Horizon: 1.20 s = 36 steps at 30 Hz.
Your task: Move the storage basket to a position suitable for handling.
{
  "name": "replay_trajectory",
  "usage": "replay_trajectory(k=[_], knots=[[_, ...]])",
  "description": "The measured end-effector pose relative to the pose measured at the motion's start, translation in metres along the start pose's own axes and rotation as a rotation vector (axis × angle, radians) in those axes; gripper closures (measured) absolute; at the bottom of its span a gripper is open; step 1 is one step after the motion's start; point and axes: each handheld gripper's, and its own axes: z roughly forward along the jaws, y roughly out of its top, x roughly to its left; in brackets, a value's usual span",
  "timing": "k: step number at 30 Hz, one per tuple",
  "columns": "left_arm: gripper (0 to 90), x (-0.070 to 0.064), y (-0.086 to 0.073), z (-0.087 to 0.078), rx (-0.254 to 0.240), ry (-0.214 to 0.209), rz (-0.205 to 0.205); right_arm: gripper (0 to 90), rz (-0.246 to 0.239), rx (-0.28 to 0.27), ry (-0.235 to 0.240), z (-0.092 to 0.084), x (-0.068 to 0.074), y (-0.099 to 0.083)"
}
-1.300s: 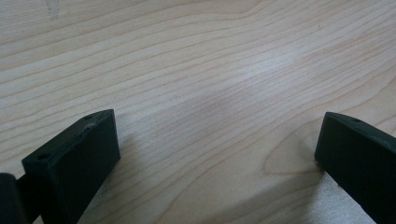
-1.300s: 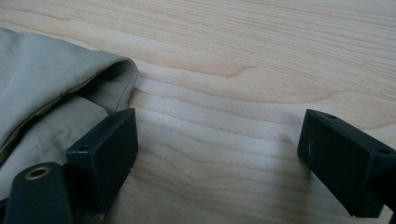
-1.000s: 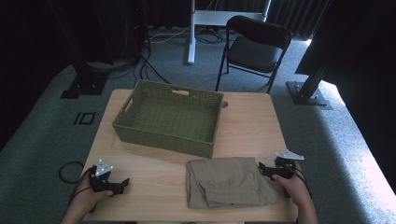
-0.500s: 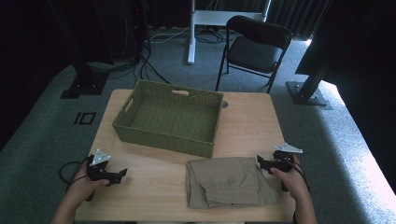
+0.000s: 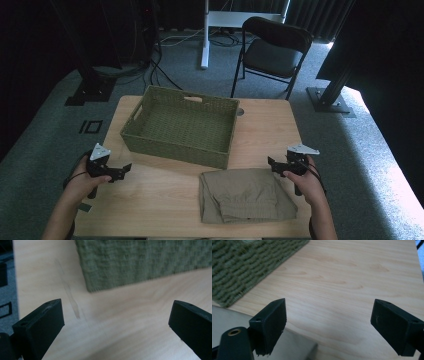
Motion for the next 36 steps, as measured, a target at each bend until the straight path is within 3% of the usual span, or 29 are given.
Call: replay_trajectory(k=[13, 20, 27, 36], knots=[[1.8, 0.013, 0.043, -0.005, -0.050, -0.028, 0.016, 12.9, -0.036, -0.044, 0.032, 0.002, 0.024, 0.025], [7.0, 0.021, 0.063, -0.005, -0.084, -0.012, 0.024, 12.9, -0.049, -0.063, 0.049, 0.004, 0.036, 0.036], [7.0, 0.028, 0.086, 0.006, -0.092, 0.013, 0.033, 12.9, -0.062, -0.097, 0.079, 0.009, 0.055, 0.056], [7.1, 0.036, 0.094, 0.030, -0.077, 0.028, 0.033, 13.1, -0.079, -0.117, 0.118, 0.025, 0.085, 0.074]])
